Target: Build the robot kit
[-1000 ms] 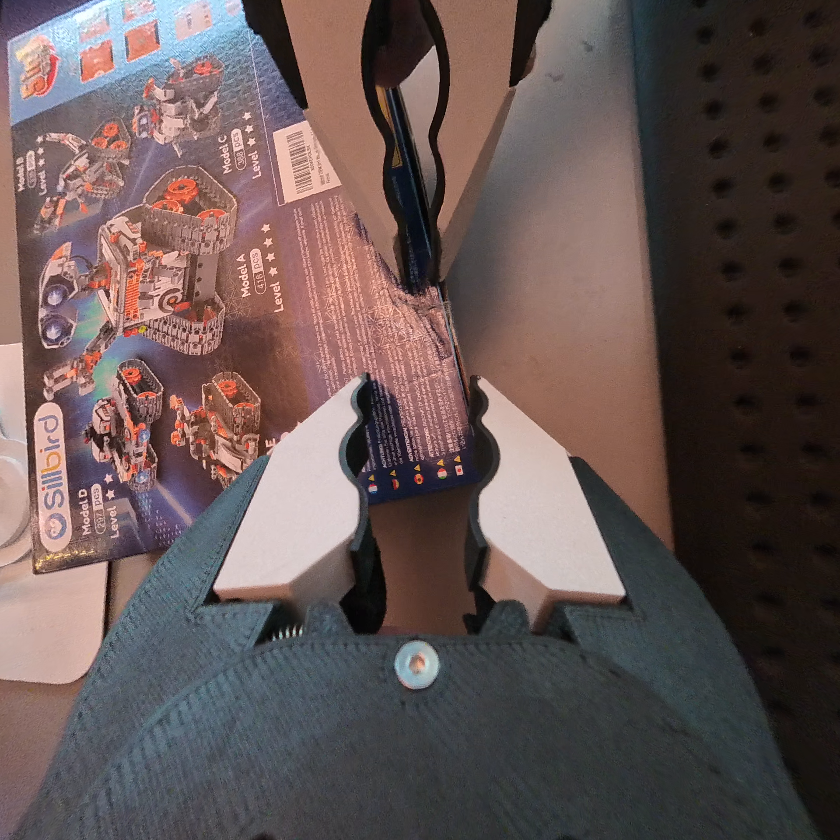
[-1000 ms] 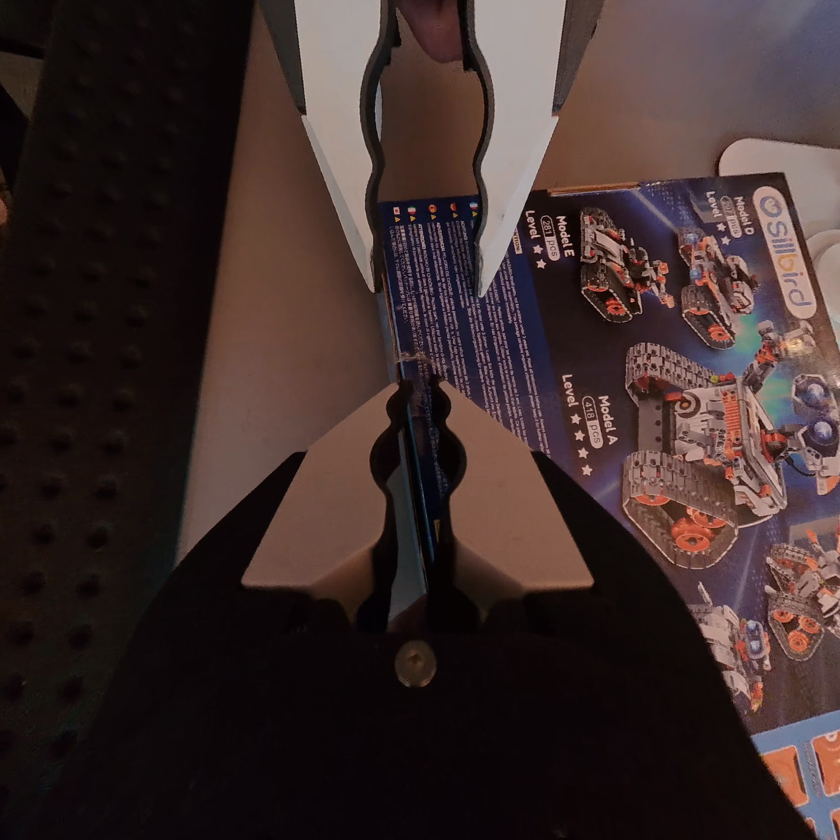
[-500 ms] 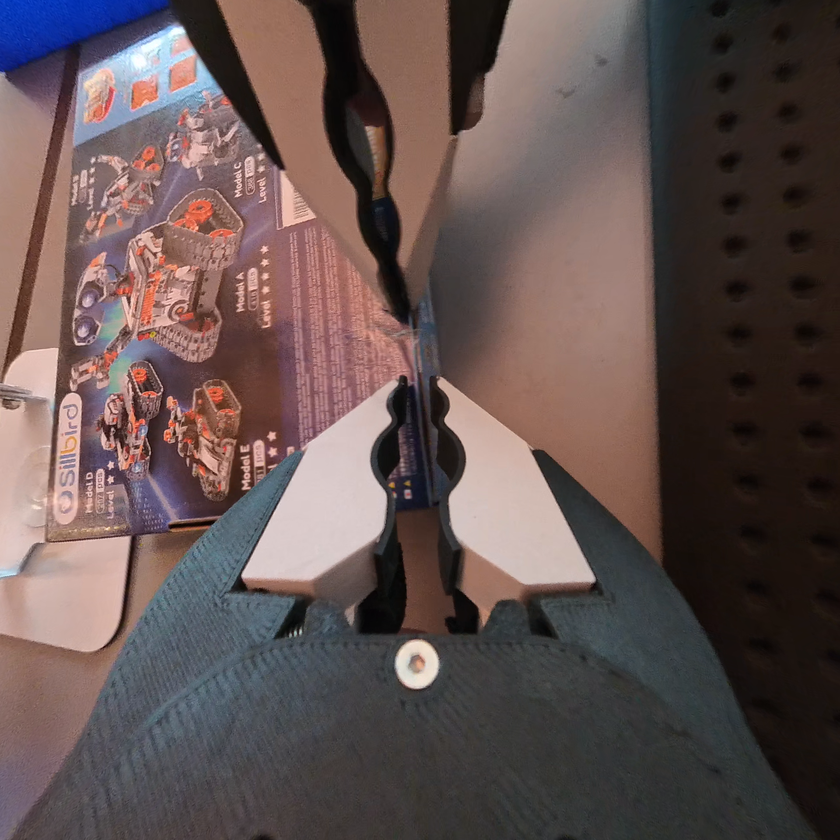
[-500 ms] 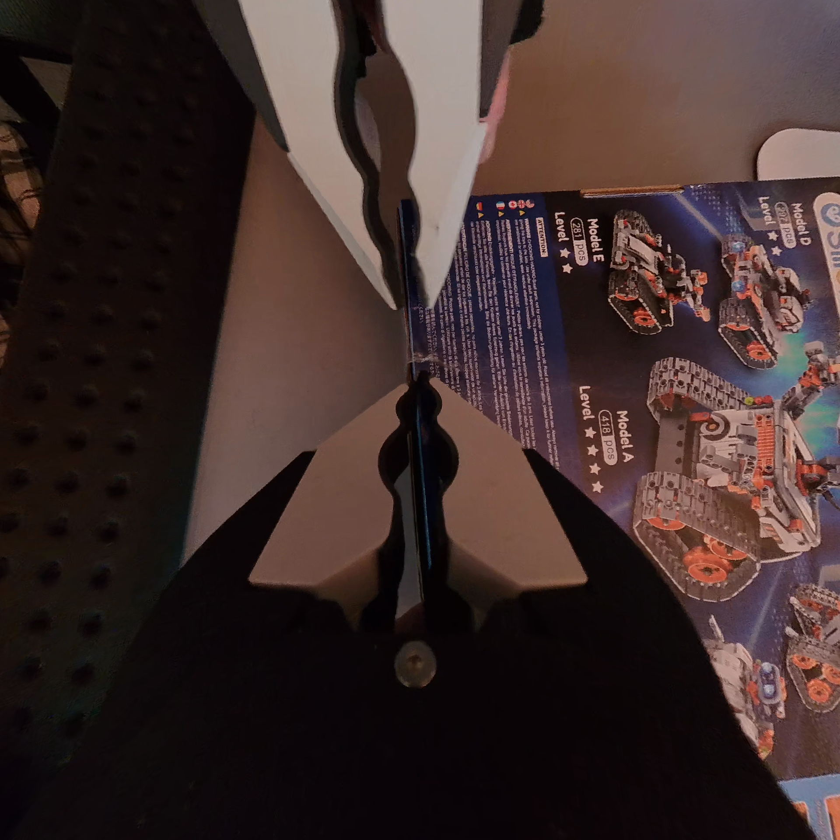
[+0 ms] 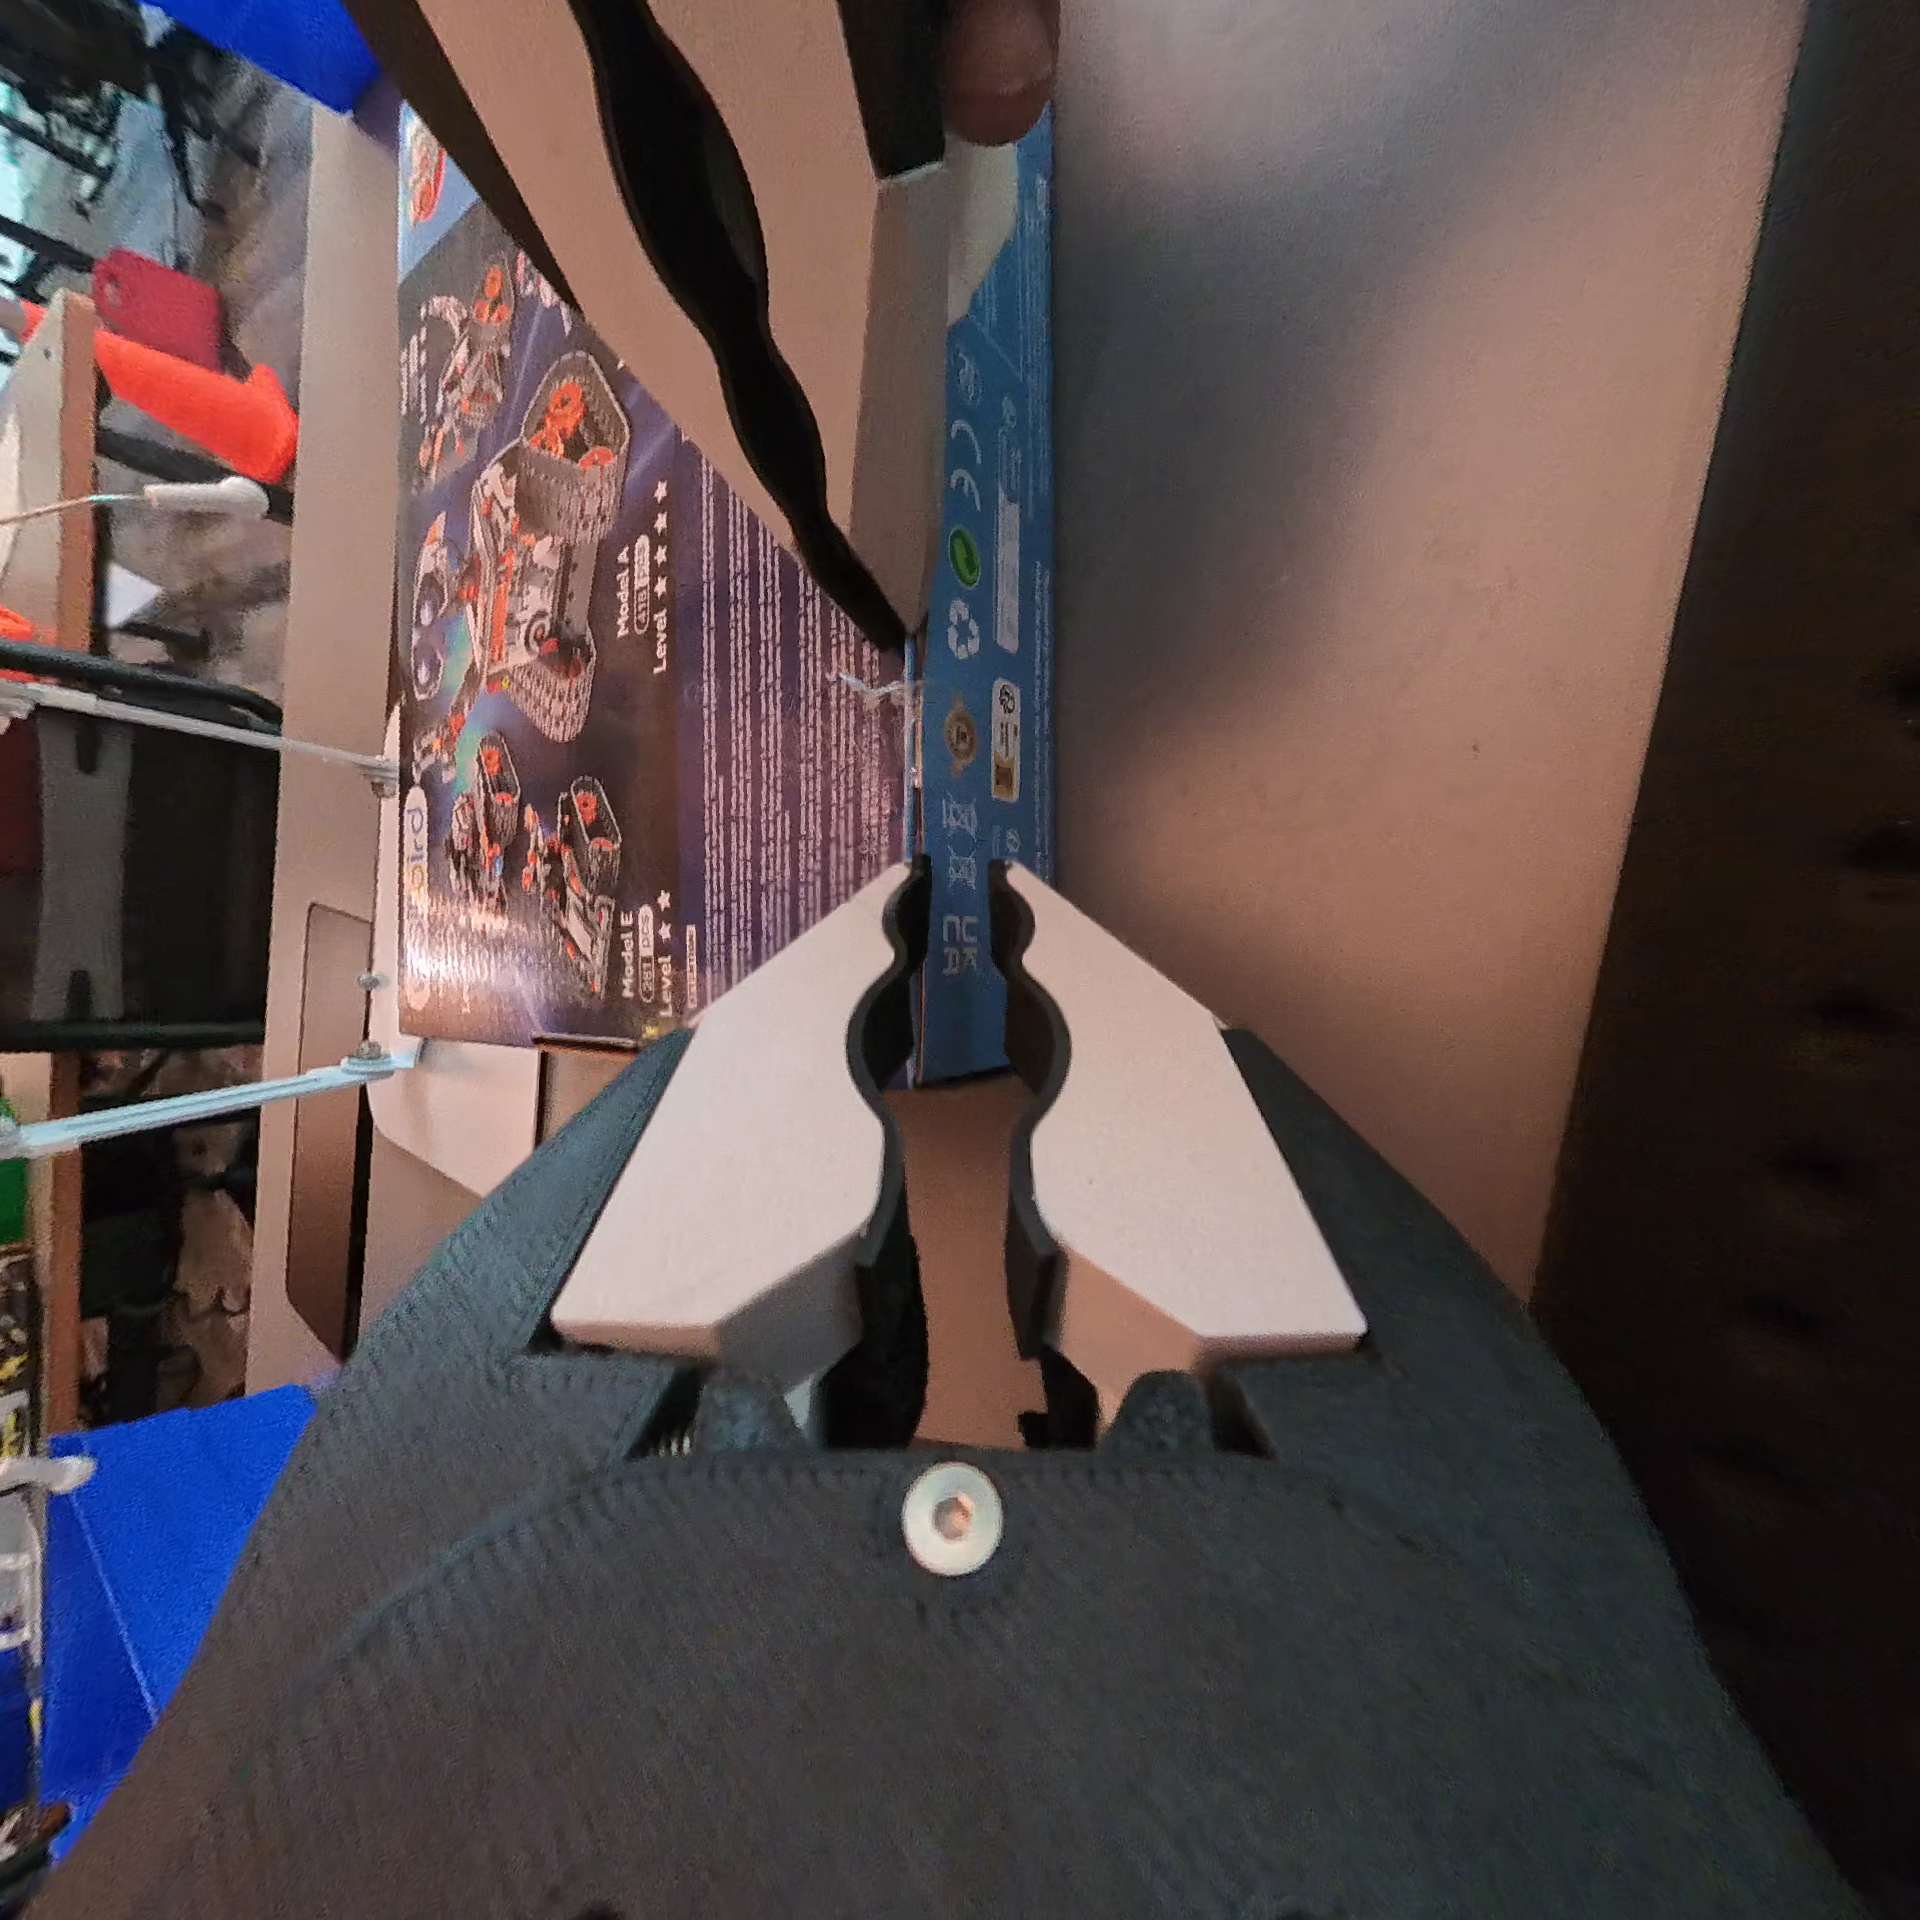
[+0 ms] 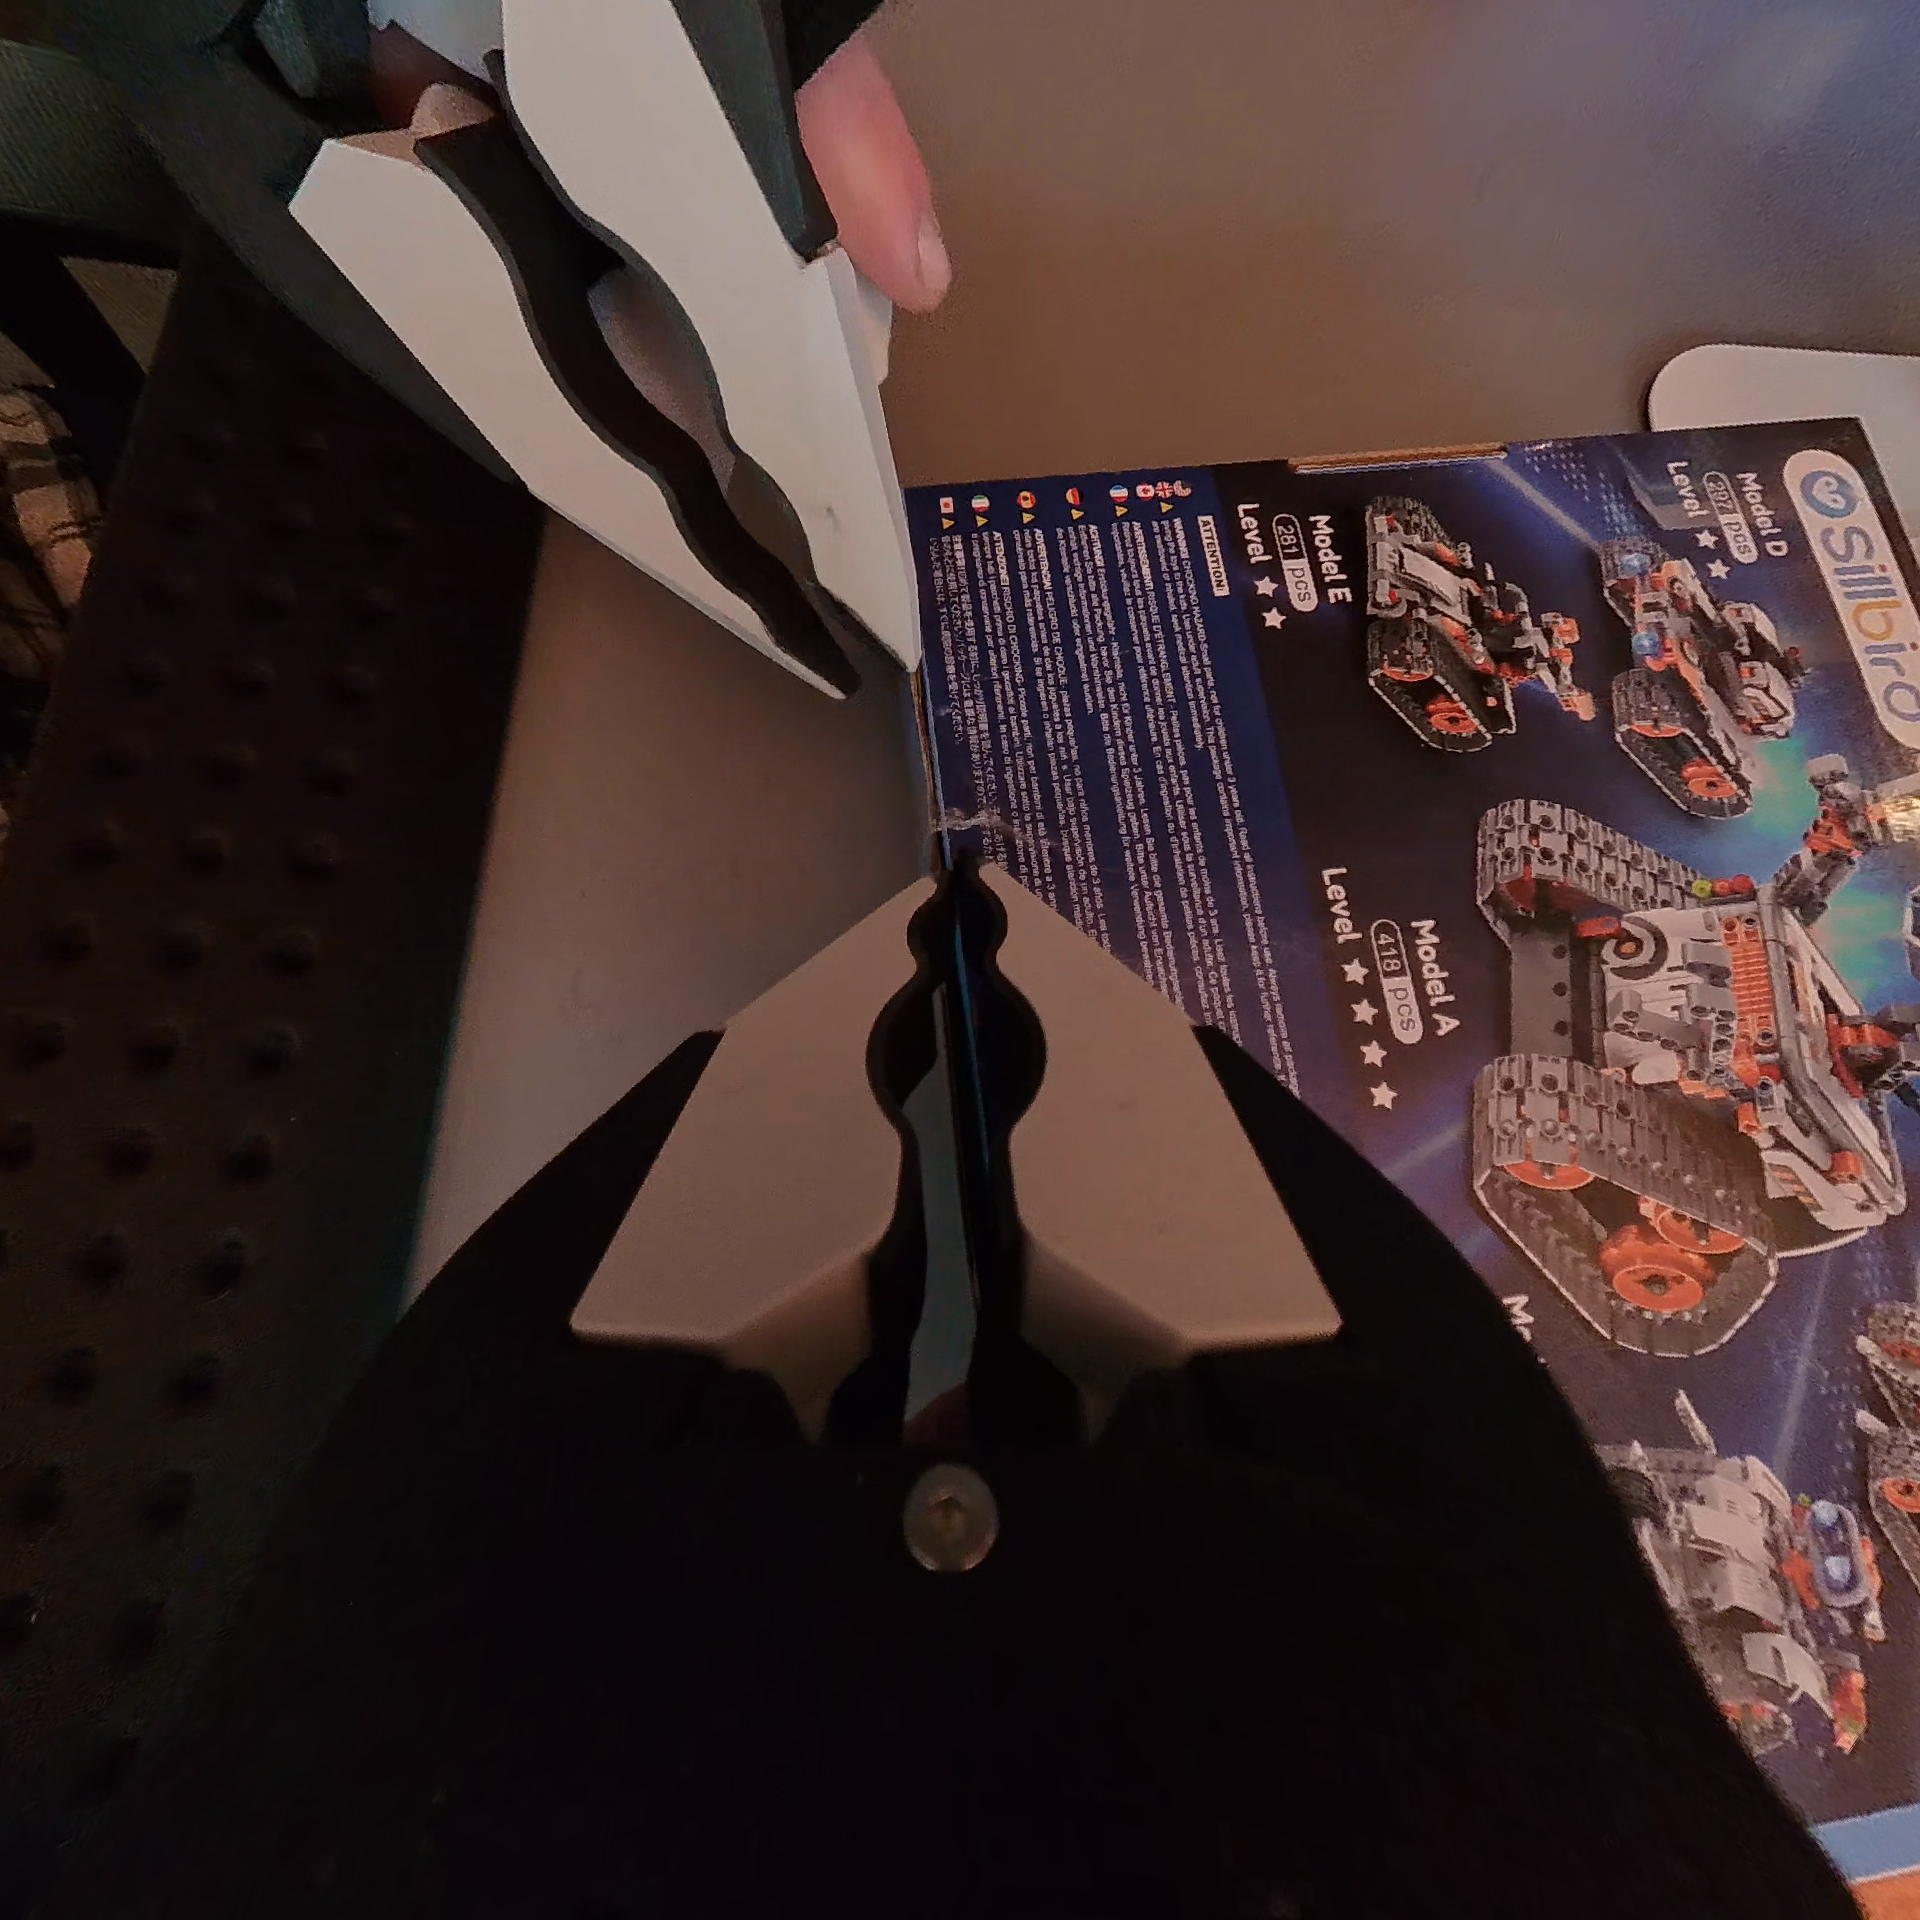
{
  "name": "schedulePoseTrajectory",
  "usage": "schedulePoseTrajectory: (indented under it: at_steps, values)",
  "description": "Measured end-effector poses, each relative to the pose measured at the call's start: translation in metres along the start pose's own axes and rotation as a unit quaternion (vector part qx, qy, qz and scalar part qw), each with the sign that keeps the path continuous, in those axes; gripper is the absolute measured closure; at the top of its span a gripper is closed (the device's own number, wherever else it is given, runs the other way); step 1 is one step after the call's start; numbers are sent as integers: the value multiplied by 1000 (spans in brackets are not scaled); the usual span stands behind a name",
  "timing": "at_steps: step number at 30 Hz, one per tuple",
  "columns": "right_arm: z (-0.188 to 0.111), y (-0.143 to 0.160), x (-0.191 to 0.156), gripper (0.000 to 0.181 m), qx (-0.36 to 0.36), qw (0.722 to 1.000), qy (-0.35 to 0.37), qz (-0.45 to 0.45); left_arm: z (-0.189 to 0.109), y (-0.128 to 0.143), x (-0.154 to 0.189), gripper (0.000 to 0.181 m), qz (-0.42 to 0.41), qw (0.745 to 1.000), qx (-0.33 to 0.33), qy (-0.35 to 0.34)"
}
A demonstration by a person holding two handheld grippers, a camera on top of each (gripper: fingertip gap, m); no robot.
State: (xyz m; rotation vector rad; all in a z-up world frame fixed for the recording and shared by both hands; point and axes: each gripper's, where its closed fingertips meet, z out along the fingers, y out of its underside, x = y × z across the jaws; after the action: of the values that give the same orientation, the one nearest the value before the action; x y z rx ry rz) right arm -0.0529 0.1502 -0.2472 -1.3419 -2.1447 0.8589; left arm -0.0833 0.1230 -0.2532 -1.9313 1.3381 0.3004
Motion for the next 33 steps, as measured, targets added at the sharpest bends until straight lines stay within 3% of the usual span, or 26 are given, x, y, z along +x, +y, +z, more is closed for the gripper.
schedulePoseTrajectory:
  at_steps: [6,18,23,33]
  values:
    - [0,0,0,181,0,1000,-2,-1,2,0,0,174,-61,998,12,-11]
    - [0,0,0,181,4,1000,10,-9,6,0,3,180,-122,990,26,66]
    - [1,0,0,181,6,1000,13,-15,8,-3,4,178,-115,991,36,55]
    - [1,2,5,181,7,1000,6,-3,13,-12,0,180,-185,977,84,61]
